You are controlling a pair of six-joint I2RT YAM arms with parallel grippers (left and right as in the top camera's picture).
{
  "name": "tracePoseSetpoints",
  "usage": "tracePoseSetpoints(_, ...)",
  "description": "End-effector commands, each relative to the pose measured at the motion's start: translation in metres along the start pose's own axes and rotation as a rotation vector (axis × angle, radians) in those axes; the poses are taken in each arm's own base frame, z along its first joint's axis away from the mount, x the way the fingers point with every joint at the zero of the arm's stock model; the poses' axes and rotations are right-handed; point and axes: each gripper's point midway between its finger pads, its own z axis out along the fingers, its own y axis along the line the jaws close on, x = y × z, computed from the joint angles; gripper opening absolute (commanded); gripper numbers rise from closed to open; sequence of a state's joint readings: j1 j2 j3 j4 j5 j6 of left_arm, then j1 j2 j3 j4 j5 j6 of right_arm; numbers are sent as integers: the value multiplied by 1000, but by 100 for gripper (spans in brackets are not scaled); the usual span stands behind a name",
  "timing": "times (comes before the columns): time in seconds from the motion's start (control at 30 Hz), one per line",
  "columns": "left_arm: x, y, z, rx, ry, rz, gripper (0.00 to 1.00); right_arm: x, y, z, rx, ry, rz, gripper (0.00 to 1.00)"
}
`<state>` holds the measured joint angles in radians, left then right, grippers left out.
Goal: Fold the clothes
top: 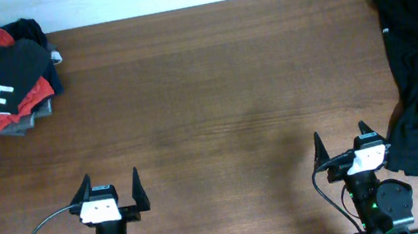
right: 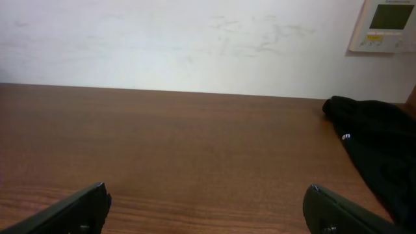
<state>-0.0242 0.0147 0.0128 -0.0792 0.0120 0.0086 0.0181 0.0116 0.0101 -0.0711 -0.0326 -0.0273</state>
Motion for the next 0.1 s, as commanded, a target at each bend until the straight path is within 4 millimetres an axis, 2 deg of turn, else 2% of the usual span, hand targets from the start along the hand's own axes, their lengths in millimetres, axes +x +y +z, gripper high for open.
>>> tracePoseSetpoints(0.0, 0, -5, -1, 26, -2, 19, 99, 1, 2, 0, -13, 0, -2, 99)
tracePoseSetpoints(0.07, 0, -5, -1, 26, -2, 19, 99, 1, 2, 0, -13, 0, -2, 99)
